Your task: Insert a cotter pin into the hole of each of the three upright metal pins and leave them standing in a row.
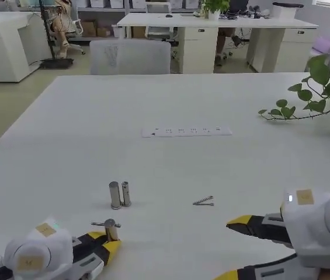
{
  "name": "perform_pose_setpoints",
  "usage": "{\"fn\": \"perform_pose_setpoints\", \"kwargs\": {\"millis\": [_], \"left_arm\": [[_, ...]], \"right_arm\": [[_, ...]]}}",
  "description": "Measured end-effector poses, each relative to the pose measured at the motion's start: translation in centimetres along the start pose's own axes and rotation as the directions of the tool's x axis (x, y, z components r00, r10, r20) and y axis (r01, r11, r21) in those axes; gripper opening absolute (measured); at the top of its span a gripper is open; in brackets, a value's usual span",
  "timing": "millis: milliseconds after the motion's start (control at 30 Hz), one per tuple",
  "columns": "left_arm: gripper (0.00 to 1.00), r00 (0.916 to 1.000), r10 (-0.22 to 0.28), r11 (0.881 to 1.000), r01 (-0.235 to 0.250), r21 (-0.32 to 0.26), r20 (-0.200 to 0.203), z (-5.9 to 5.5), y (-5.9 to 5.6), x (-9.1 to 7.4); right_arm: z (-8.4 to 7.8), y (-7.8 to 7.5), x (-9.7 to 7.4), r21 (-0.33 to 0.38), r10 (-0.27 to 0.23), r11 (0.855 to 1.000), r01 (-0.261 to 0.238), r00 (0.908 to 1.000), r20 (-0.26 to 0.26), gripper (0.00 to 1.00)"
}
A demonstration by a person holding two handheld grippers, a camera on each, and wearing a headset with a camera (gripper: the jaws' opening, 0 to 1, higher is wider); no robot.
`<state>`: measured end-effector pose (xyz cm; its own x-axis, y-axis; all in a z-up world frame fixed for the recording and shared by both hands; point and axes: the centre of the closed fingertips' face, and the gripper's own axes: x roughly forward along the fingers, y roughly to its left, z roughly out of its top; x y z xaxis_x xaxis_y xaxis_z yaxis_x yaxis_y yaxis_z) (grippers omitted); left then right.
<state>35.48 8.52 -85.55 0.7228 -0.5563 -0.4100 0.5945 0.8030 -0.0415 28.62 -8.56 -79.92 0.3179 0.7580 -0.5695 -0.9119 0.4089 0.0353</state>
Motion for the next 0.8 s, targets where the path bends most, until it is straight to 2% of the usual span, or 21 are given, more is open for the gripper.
{"fn": "perform_pose_setpoints", "kwargs": {"millis": [67, 100, 167, 400, 467, 567, 800], "left_arm": [[0.12, 0.9996, -0.003, 0.999, 0.005, -0.042, 0.027, 0.6, 0.0, 0.0], [0.13, 0.9996, 0.001, 1.000, 0.000, -0.027, 0.028, 0.7, 0.1, -0.1], [0.16, 0.9995, 0.001, 0.999, 0.001, -0.048, 0.033, 0.7, 0.1, 0.0], [0.23, 0.9997, 0.003, 0.997, -0.001, -0.072, 0.025, 0.5, 0.7, -0.5], [0.24, 0.9994, -0.007, 0.995, 0.011, -0.094, 0.035, 0.8, 0.8, -0.7], [0.27, 0.9991, -0.021, 0.996, 0.024, -0.089, 0.036, 1.2, 0.8, -1.1], [0.37, 0.9983, -0.048, 0.994, 0.051, -0.099, 0.033, 0.9, 1.1, -2.6]], "right_arm": [[0.0, 0.0, 0.0, -0.002, -0.001, 1.000, 0.001, 1.0000, 0.000, 0.68], [0.0, 0.0, -0.1, -0.002, -0.001, 1.000, 0.001, 1.0000, -0.001, 0.68], [0.1, 0.0, -0.1, -0.004, -0.001, 1.000, 0.001, 1.0000, -0.001, 0.68], [0.2, -0.2, -0.2, -0.006, -0.006, 1.000, 0.006, 1.0000, 0.001, 0.68], [0.2, -0.2, -0.2, -0.005, -0.007, 1.000, 0.007, 1.0000, 0.002, 0.68], [0.1, -0.3, -0.2, -0.003, -0.008, 1.000, 0.008, 1.0000, 0.003, 0.68], [0.0, -0.2, 0.0, -0.004, -0.005, 1.000, 0.005, 1.0000, 0.000, 0.68]]}}
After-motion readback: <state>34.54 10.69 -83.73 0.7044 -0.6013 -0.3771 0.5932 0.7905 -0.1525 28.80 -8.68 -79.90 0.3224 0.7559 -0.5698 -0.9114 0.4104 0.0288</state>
